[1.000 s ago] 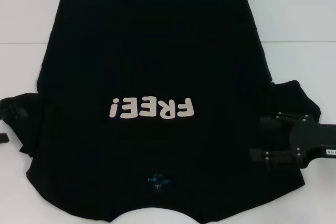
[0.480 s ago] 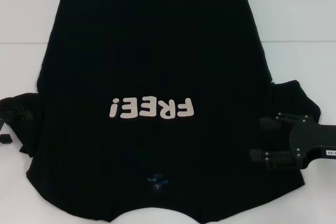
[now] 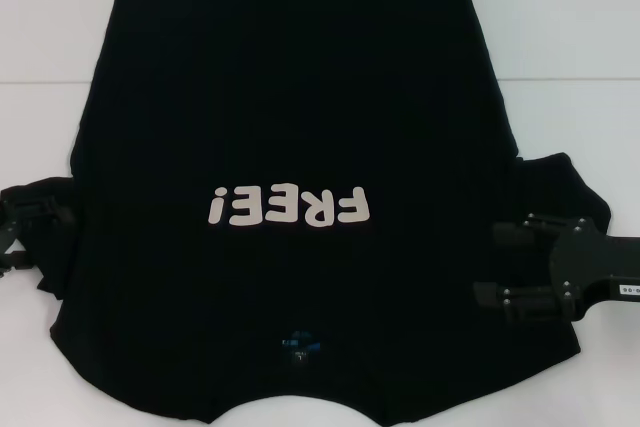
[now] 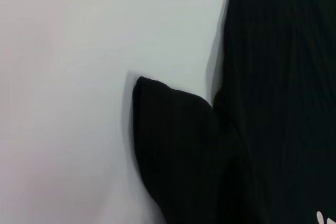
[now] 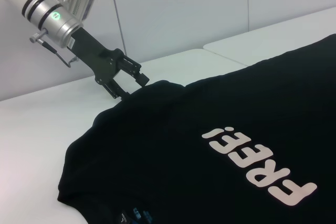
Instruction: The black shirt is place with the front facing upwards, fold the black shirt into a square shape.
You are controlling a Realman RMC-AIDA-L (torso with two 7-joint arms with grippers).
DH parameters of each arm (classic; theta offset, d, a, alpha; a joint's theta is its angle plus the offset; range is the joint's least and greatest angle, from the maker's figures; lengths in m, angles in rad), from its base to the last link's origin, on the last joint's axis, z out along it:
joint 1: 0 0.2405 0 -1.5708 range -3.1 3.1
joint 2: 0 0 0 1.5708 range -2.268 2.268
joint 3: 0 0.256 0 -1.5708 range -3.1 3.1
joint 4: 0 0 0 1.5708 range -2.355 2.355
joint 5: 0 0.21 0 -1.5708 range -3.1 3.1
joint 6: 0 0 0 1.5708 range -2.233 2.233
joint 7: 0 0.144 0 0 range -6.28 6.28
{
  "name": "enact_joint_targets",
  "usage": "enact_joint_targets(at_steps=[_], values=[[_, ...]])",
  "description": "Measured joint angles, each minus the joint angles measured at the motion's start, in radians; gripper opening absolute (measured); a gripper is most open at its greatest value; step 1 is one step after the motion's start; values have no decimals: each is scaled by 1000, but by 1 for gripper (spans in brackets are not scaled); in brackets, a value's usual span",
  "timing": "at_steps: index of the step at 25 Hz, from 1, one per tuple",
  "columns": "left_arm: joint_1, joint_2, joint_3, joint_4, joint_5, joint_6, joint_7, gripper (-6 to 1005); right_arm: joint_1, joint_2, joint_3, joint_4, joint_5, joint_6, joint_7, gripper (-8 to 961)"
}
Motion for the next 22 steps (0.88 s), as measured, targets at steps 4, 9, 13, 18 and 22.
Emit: enact_joint_targets(at_steps=[4,9,13,18,22], values=[[-3,-8,3,0,0,-9,6,884,0,0,0,0,2,0,0,925],[-13,-12,23,6,0,-12,27,882,1,0,0,0,2,0,0,925],[-14,-14,34,11,-2,-20,39,880,2,0,0,0,3,-6,0,925],[-14,-15,48,12,0,-28,33,715,2,0,0,0,6,-8,0,925],[-13,-15,49,12,0,-35,28,559,2,0,0,0,6,-9,0,925]])
